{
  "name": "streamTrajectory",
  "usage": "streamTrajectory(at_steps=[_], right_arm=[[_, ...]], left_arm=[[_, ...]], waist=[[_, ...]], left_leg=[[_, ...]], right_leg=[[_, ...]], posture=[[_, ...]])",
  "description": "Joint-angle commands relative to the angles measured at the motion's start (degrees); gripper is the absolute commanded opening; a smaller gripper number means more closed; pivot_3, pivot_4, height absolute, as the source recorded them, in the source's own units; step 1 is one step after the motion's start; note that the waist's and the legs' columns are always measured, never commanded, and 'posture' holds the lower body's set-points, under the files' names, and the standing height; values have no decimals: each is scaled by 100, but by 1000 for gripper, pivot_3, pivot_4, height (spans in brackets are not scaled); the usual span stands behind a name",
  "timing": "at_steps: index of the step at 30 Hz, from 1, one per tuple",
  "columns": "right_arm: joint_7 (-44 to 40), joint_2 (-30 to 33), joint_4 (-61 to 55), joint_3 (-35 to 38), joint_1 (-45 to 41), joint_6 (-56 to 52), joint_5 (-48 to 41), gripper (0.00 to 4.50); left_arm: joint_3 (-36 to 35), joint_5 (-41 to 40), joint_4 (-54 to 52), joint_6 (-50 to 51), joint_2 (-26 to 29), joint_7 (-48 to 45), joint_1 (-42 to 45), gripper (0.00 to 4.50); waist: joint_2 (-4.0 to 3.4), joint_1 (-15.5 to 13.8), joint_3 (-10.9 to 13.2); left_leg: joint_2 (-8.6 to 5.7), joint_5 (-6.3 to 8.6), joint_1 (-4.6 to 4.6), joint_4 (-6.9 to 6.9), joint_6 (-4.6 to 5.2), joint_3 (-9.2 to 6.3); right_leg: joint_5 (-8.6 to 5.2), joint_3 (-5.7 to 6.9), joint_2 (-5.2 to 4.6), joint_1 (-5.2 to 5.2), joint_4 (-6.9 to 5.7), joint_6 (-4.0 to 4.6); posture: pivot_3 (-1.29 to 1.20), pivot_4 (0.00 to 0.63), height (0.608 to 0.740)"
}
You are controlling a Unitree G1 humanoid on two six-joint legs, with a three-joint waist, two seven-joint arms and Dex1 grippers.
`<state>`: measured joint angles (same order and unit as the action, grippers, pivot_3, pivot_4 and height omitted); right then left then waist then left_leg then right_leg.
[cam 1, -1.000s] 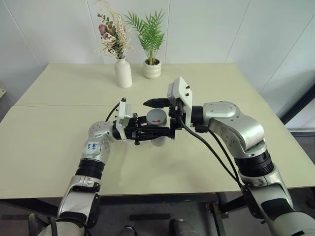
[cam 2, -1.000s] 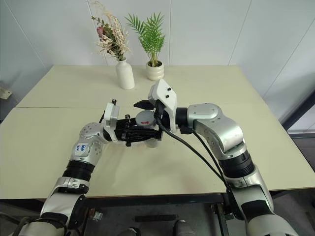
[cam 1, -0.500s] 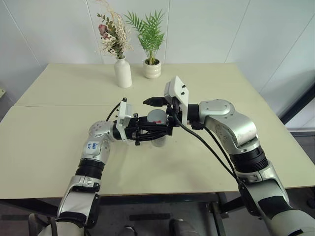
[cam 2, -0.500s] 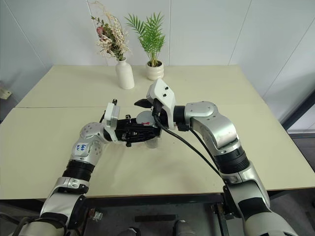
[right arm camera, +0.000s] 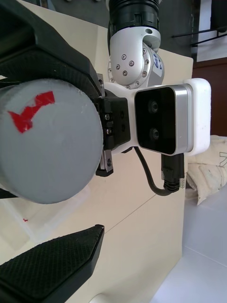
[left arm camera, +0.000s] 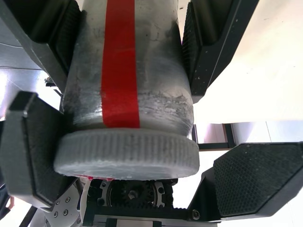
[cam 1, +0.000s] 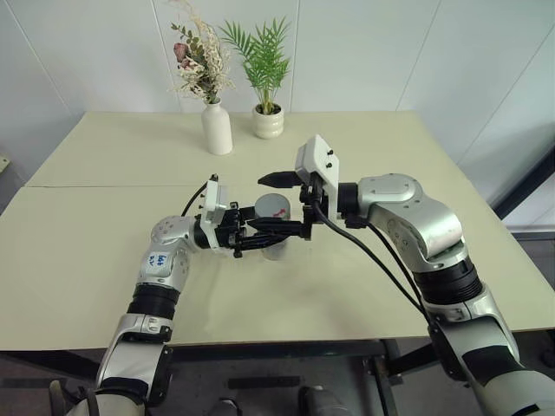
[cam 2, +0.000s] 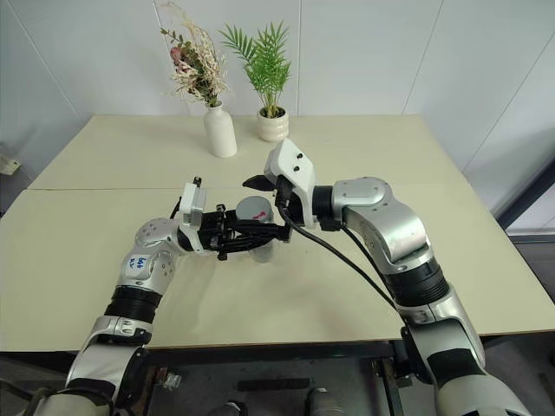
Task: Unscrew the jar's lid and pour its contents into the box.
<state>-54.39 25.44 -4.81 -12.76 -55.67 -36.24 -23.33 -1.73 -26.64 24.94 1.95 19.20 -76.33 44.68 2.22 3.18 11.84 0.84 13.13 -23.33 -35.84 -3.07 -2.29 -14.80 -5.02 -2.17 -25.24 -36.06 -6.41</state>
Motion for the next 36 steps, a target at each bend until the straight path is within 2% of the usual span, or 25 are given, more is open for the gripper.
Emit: streamTrajectory(at_steps=[1, 22, 36], right_arm=[[123, 324, -196, 454, 24, -17, 31, 4478], [-11, 1271, -1226, 792, 709, -653, -518, 4478], [384, 630, -1284, 678, 333, -779, -770, 4478]], left_arm=[[-51, -74, -279, -35, 106, -115, -74, 2238], [-118, -54, -27, -40, 187, -66, 31, 2238], [-79, 16, 392, -247, 98, -165, 322, 2238]], waist=[[0, -3, 0], [0, -1, 0], [0, -5, 0]], left_leg=[[0, 0, 0, 0, 0, 0], [1, 1, 0, 1, 2, 1], [2, 1, 0, -11, 2, 1]], right_leg=[[0, 0, 0, 0, 1, 0], [0, -2, 2, 5, 11, 0], [0, -2, 5, 10, 11, 1]], posture=[[0, 150, 740], [0, 150, 740], [0, 150, 740]])
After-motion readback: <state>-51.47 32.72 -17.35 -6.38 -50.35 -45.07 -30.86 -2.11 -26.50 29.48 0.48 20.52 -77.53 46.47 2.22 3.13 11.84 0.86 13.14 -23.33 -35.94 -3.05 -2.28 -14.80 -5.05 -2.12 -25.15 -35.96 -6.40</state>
